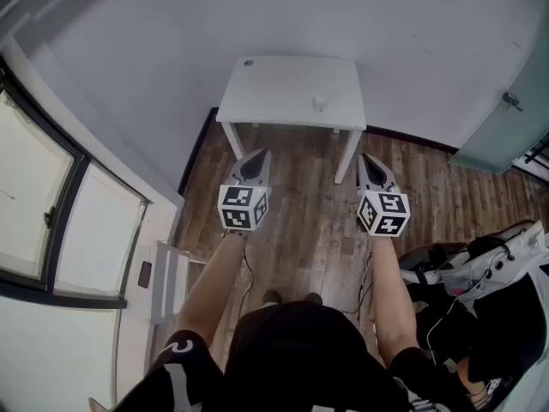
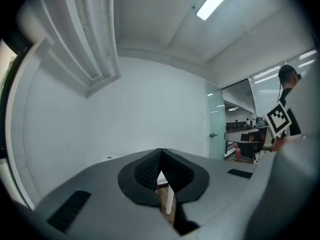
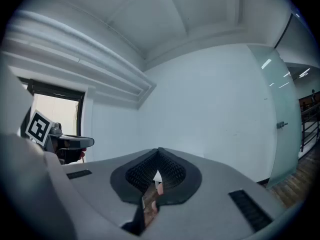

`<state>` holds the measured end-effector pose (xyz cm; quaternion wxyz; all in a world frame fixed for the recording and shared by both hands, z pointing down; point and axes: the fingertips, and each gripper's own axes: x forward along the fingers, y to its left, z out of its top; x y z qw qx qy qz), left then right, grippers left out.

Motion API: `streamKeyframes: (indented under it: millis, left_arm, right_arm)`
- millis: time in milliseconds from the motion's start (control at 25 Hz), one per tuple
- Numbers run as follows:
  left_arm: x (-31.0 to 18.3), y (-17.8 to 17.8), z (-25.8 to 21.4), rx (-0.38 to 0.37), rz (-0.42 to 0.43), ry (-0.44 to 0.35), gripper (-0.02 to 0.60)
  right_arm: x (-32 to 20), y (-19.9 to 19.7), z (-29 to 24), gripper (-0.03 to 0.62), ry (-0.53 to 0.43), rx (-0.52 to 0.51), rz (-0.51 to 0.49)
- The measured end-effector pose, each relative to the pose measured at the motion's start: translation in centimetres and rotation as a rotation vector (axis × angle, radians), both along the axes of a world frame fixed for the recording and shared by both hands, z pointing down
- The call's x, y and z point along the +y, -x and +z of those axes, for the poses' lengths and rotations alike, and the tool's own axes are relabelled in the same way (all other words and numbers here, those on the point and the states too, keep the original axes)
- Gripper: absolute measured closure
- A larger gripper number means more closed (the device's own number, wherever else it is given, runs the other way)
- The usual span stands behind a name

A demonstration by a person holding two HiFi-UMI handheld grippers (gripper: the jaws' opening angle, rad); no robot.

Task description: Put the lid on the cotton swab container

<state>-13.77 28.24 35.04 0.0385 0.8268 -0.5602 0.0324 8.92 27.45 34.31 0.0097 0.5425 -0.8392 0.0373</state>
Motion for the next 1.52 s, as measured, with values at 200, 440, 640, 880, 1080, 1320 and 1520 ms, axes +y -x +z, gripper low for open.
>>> streamKeyframes:
  millis: [200, 440, 640, 880, 1080, 1320, 1520]
  left_arm:
    - [-1.9, -1.5, -0.4, 0.002, -0.003, 0.002, 0.56]
    - [-3.3, -3.1, -0.3, 0.006, -0.022, 0.009, 0.56]
    - [-1.2, -4.5, 0.1, 0.0, -0.008, 0.001, 0.56]
    - [-1.6, -7.0, 0.7, -0.005, -0.01, 0.017, 0.56]
    - [-2.2, -7.9, 1.3, -0.007, -0.013, 0.035, 0.56]
    - [-4.6, -7.7, 3.3, -0.033, -0.029, 0.078, 0.56]
    - [-8.2, -7.4, 4.2, -0.015, 0.012, 0.071, 0.56]
  right_arm:
    - [-2.2, -1.4, -0.2, 0.58, 0.01, -0.002, -0.012]
    - [-3.9, -3.1, 0.2, 0.58, 0.025, -0.023, -0.026]
    - [-1.3, -4.2, 0.7, 0.58, 0.021, -0.029, -0.017]
    - [-2.1, -6.1, 1.0, 0.58, 0.031, -0.054, -0.034]
    - [-2.9, -6.5, 1.8, 0.58, 0.044, -0.057, -0.05]
    - [-5.1, -6.8, 3.5, 0.58, 0.07, -0.055, -0.045]
    - [-8.1, -6.2, 4.3, 0.58, 0.081, -0.044, -0.025]
